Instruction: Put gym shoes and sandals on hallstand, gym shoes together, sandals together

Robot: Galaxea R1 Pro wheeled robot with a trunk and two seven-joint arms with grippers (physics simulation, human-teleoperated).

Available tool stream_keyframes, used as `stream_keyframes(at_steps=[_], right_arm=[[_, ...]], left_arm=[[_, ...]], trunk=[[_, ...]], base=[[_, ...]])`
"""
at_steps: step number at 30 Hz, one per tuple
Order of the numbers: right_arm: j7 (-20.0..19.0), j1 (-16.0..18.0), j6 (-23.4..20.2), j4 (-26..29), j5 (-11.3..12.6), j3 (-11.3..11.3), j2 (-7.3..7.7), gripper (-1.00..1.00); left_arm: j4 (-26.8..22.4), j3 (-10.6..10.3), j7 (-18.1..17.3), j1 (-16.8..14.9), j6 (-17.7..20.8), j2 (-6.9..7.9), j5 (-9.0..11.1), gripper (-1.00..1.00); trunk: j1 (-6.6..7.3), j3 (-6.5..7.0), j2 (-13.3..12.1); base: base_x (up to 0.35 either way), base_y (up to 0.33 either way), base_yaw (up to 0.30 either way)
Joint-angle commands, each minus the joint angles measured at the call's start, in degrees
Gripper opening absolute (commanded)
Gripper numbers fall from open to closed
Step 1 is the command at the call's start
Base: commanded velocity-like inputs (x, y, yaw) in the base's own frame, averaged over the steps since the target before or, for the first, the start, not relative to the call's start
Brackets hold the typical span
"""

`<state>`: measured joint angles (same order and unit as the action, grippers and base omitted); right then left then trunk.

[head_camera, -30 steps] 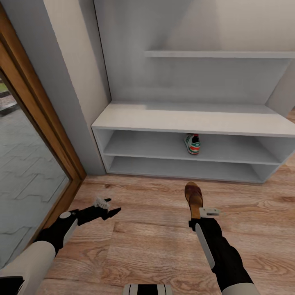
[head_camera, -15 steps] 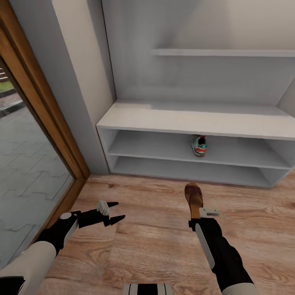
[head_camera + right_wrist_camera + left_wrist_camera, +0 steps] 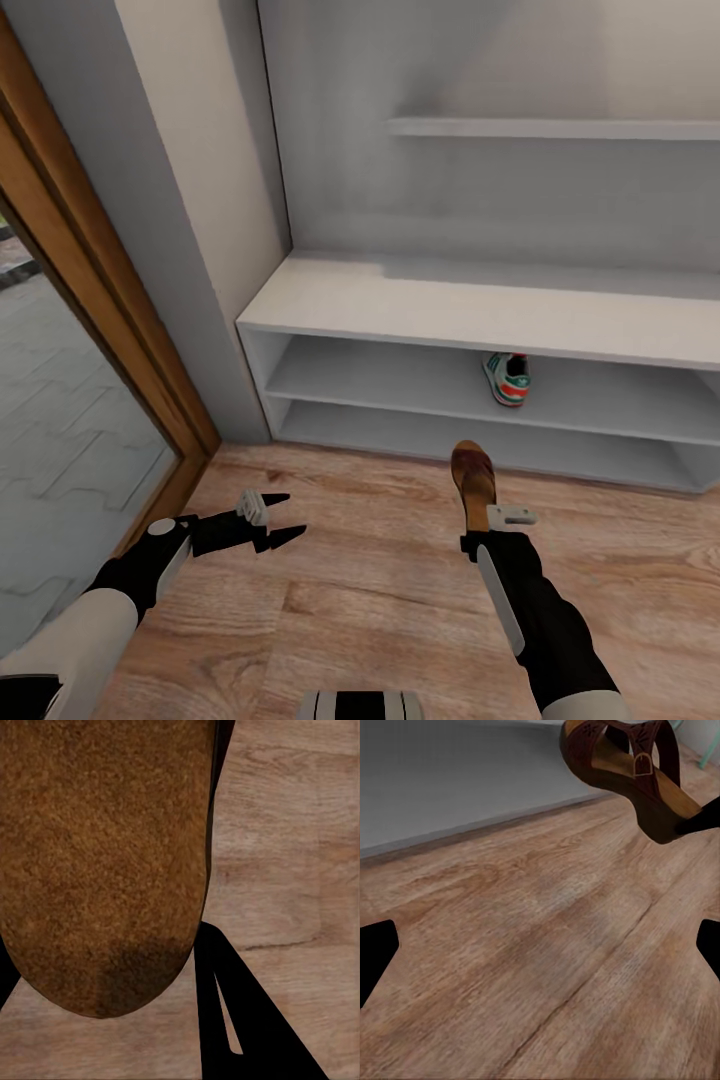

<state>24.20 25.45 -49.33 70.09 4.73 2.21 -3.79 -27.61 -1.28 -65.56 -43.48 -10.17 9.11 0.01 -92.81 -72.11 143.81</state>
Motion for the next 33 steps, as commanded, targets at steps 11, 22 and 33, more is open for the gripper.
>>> stream_keyframes(at_steps=[11,22,33], right_arm=[[0.76,0.03,-0.14,2.40,0.63,-0.02,0.08,-1.00],[0.76,0.04,-0.17,9.87,0.63,0.09,0.01,-1.00],[0.67,0.03,-0.15,10.24,0.71,0.16,0.10,-1.00]], left_arm=[[0.01,-0.22,-0.02,-0.03,-0.44,0.03,-0.01,1.00],[0.01,-0.22,-0.01,-0.03,-0.44,0.03,-0.01,1.00],[0.01,-1.40,-0.01,-0.03,-0.42,-0.26,-0.01,1.00]], trunk=[[0.00,-0.04,0.02],[0.00,-0.04,0.02],[0.00,-0.04,0.02]], base=[[0.019,0.000,0.000],[0.000,0.000,0.000],[0.136,0.000,0.000]])
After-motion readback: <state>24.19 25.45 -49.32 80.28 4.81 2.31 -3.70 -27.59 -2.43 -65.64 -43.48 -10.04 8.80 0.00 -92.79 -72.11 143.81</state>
